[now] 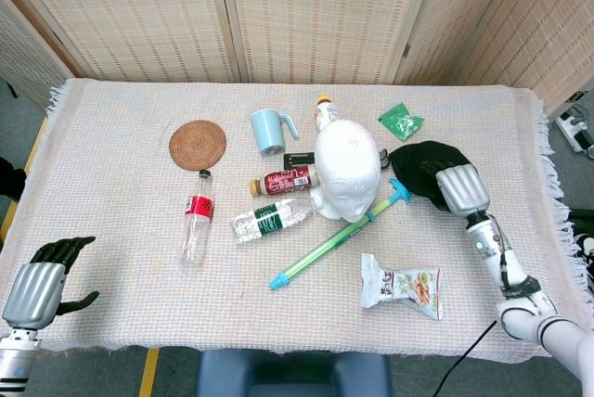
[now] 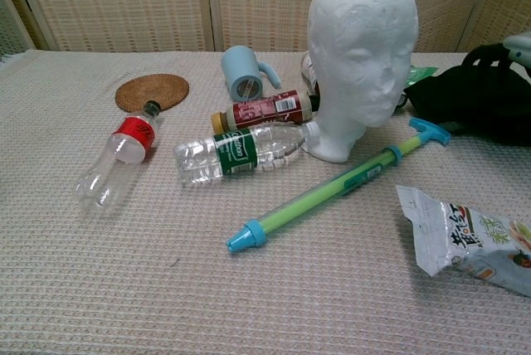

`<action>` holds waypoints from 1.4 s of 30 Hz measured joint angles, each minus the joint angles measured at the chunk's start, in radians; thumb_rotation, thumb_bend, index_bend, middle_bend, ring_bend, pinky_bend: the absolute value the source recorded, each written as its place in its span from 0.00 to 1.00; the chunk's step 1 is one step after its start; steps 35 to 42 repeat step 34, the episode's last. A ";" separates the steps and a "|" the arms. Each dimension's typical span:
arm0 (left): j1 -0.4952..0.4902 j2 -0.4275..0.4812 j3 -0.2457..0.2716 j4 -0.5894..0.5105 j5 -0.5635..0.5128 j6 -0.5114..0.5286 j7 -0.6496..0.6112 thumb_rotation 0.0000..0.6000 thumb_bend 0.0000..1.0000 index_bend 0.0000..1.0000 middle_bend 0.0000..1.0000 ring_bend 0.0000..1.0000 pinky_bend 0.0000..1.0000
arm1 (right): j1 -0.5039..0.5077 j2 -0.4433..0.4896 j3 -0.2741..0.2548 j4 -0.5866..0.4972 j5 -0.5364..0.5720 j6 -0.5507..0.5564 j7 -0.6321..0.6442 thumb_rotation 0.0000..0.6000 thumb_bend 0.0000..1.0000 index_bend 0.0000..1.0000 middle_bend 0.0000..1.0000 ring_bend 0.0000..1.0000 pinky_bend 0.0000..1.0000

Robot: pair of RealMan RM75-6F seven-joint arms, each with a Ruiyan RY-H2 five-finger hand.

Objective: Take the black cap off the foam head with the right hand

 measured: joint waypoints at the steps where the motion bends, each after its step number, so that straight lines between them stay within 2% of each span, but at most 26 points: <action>1: 0.000 0.000 0.000 0.001 0.000 0.000 -0.002 1.00 0.16 0.22 0.26 0.22 0.25 | -0.003 0.016 0.000 -0.030 0.009 -0.009 -0.010 1.00 0.04 0.00 0.09 0.12 0.35; 5: 0.000 -0.002 0.002 0.007 0.001 -0.003 -0.010 1.00 0.16 0.21 0.26 0.22 0.25 | -0.023 0.086 0.000 -0.158 0.037 -0.022 -0.044 1.00 0.00 0.00 0.04 0.07 0.30; 11: -0.002 -0.002 -0.001 0.015 -0.003 -0.006 -0.020 1.00 0.16 0.21 0.26 0.22 0.25 | -0.099 0.240 -0.009 -0.419 0.075 0.022 -0.106 1.00 0.00 0.00 0.05 0.08 0.30; 14: -0.002 -0.004 -0.002 0.018 -0.005 -0.006 -0.021 1.00 0.16 0.21 0.26 0.22 0.25 | -0.166 0.324 -0.026 -0.551 0.082 0.090 -0.141 1.00 0.00 0.00 0.08 0.13 0.32; 19: -0.004 -0.008 -0.002 0.018 -0.005 -0.008 -0.017 1.00 0.16 0.21 0.26 0.22 0.25 | -0.300 0.406 -0.067 -0.678 0.068 0.262 -0.170 1.00 0.07 0.04 0.20 0.23 0.43; 25: -0.002 -0.020 -0.004 0.024 -0.005 -0.001 -0.005 1.00 0.16 0.22 0.26 0.22 0.25 | -0.453 0.450 -0.121 -0.780 0.035 0.439 -0.199 1.00 0.10 0.11 0.22 0.25 0.45; 29: 0.000 -0.031 -0.008 0.030 -0.009 0.005 0.000 1.00 0.16 0.22 0.26 0.22 0.25 | -0.512 0.458 -0.139 -0.816 0.007 0.514 -0.227 1.00 0.10 0.12 0.22 0.24 0.45; 42: -0.005 -0.054 -0.019 0.042 -0.018 0.007 0.006 1.00 0.16 0.21 0.26 0.22 0.24 | -0.530 0.440 -0.138 -0.836 -0.027 0.536 -0.247 1.00 0.10 0.13 0.23 0.25 0.45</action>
